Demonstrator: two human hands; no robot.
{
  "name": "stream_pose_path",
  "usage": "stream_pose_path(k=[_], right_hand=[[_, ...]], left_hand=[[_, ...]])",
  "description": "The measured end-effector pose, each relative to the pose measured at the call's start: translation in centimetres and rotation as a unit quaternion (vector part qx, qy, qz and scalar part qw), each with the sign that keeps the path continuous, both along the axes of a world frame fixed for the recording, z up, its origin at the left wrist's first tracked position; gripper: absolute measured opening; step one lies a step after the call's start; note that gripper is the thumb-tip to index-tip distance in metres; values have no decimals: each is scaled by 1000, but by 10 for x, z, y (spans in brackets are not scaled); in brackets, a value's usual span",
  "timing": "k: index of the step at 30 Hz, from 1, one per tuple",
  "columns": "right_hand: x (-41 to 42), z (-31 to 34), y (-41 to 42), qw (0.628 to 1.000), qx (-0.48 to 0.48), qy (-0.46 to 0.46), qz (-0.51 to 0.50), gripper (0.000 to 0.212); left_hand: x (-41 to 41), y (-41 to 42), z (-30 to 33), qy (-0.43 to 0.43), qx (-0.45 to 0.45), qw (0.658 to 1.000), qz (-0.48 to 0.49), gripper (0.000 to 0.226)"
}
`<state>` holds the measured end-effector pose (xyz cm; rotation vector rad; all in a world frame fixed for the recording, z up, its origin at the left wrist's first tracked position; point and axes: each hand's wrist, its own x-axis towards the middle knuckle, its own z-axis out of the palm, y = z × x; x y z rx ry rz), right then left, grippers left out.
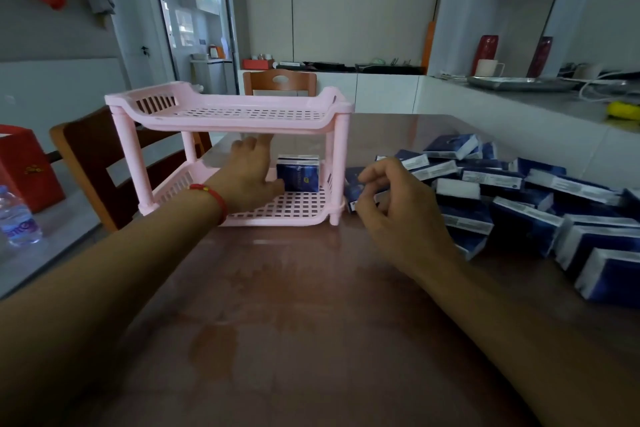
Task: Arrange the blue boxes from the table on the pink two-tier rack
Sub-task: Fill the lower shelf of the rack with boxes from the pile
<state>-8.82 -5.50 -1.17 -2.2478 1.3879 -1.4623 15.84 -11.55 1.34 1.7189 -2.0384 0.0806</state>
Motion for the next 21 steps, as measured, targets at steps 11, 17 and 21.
stream_pose_path(k=[11, 17, 21], right_hand=[[-58, 34, 37, 969, -51, 152, -189, 9], [-108, -3, 51, 933, 25, 299, -199, 47], [-106, -8, 52, 957, 1, 254, -141, 39]], left_hand=[[-77, 108, -4, -19, -126, 975, -180, 33], [-139, 94, -7, -1, -156, 954, -255, 33], [-140, 83, -28, 46, -141, 956, -254, 37]])
